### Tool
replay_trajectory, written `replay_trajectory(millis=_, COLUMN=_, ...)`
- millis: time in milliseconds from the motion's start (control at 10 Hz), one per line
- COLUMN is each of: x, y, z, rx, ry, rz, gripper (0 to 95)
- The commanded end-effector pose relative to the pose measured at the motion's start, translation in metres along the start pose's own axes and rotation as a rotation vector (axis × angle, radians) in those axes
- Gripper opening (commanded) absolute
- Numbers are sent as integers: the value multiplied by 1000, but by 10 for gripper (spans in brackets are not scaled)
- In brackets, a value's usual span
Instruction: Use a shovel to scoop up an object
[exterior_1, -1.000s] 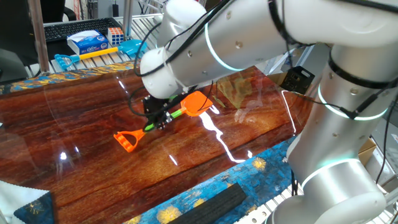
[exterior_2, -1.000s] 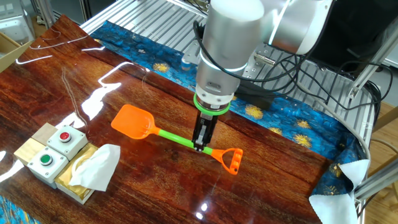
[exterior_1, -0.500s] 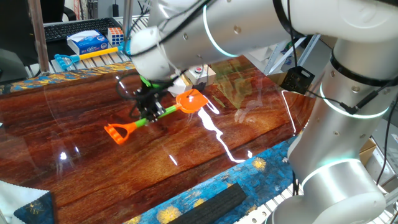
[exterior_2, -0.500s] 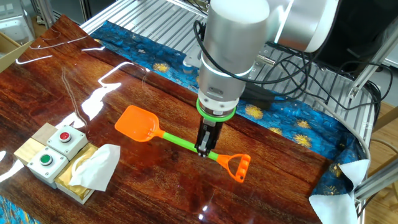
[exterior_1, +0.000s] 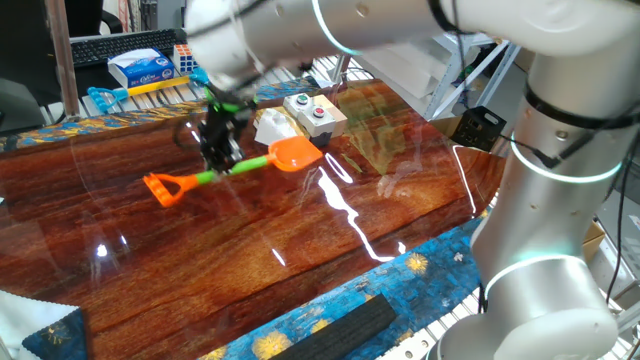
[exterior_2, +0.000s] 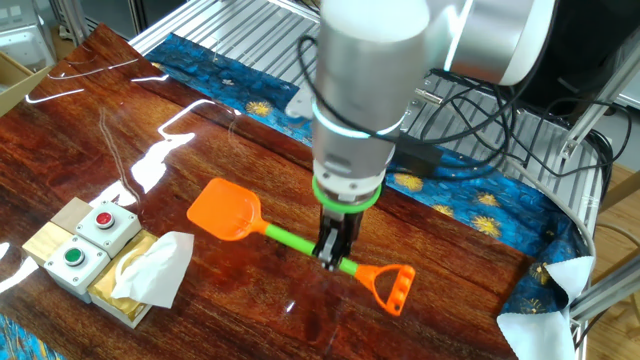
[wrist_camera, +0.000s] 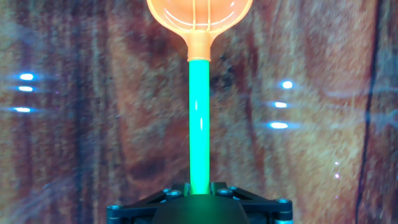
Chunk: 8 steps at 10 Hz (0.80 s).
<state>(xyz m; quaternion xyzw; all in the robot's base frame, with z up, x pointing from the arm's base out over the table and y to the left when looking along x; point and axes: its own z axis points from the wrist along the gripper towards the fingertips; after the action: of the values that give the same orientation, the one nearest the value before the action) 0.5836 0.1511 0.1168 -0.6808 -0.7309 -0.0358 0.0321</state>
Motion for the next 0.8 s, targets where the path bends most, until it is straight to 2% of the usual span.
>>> replay_trajectory(millis=100, x=0, y=12, z=-5, rx=3, ry=11, rz=4, gripper=0)
replay_trajectory(millis=400, x=1, y=31, z=-8, rx=14, ry=6, rz=-1, gripper=0)
replay_trajectory(millis=800, x=14, y=51, z=-11, rx=24, ry=9, rz=9, gripper=0)
